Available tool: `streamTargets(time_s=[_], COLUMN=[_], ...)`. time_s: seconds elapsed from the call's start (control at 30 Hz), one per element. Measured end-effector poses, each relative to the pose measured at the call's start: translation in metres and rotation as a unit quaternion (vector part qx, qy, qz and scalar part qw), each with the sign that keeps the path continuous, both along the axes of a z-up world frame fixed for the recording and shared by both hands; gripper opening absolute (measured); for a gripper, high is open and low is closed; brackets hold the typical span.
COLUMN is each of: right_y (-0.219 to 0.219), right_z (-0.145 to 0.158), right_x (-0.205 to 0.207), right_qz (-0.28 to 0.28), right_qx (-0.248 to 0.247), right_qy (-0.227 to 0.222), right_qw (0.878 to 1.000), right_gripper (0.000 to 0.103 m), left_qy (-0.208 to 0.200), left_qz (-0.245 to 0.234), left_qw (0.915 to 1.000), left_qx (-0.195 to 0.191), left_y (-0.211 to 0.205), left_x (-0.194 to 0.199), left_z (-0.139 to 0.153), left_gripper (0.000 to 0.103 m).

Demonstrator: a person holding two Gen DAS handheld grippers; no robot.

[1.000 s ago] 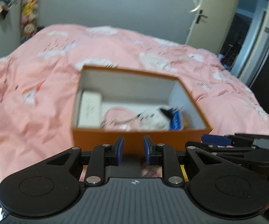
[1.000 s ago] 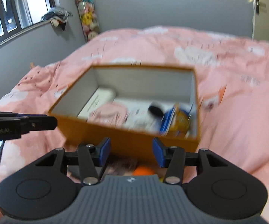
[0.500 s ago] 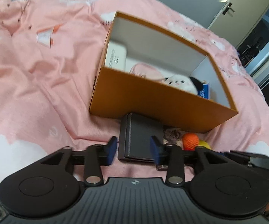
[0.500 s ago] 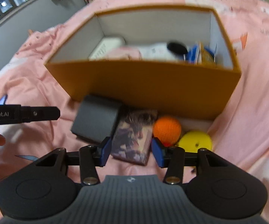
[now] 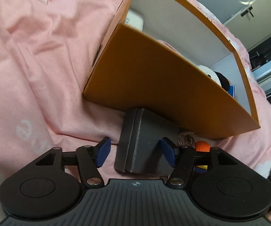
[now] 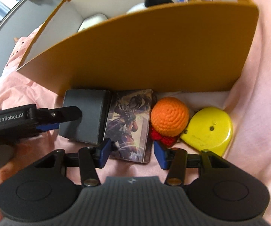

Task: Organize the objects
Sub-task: 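Grasp the dark grey box with the left tool while the right tool grasps the photo card box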

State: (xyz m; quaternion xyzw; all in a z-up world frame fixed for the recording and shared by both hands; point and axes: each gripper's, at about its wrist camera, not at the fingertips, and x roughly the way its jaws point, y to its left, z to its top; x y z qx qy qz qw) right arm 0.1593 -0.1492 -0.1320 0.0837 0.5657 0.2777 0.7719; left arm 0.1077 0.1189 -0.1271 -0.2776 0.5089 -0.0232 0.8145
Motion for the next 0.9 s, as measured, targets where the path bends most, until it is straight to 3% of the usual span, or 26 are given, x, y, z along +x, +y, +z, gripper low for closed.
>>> streamTargets(time_s=[0.13, 0.27, 0.4, 0.5, 0.6, 0.67, 0.77, 0.9], right_y=[0.000, 0.000, -0.001, -0.004, -0.005, -0.004, -0.001, -0.003], right_z=[-0.007, -0.013, -0.013, -0.009, 0.000, 0.009, 0.022, 0.035], right_x=[0.011, 0.019, 0.017, 0.013, 0.006, -0.003, -0.017, -0.027], right_qz=[-0.009, -0.015, -0.015, -0.019, -0.014, -0.004, 0.013, 0.023], right_qx=[0.021, 0.038, 0.042, 0.041, 0.040, 0.040, 0.034, 0.021], right_qy=[0.016, 0.028, 0.027, 0.023, 0.006, -0.012, -0.039, -0.057], right_qw=[1.000, 0.999, 0.999, 0.999, 0.999, 0.999, 0.999, 0.998], right_gripper=[0.056, 0.058, 0.056, 0.048, 0.037, 0.031, 0.028, 0.027], left_qy=[0.016, 0.019, 0.012, 0.004, -0.007, -0.016, -0.028, -0.021], left_qz=[0.001, 0.005, 0.004, 0.011, 0.014, 0.008, -0.015, -0.066], left_qw=[0.9993, 0.9984, 0.9980, 0.9990, 0.9996, 0.9998, 0.9921, 0.9557], left_qx=[-0.035, -0.054, -0.061, -0.044, -0.024, 0.012, 0.121, 0.286], left_y=[0.005, 0.007, 0.008, 0.009, 0.009, 0.005, -0.006, -0.039], left_x=[0.004, 0.005, -0.003, -0.016, -0.031, -0.042, -0.054, -0.055], left_z=[-0.016, -0.023, -0.019, -0.007, 0.011, 0.029, 0.058, 0.071], left_gripper=[0.088, 0.088, 0.071, 0.056, 0.049, 0.046, 0.045, 0.044])
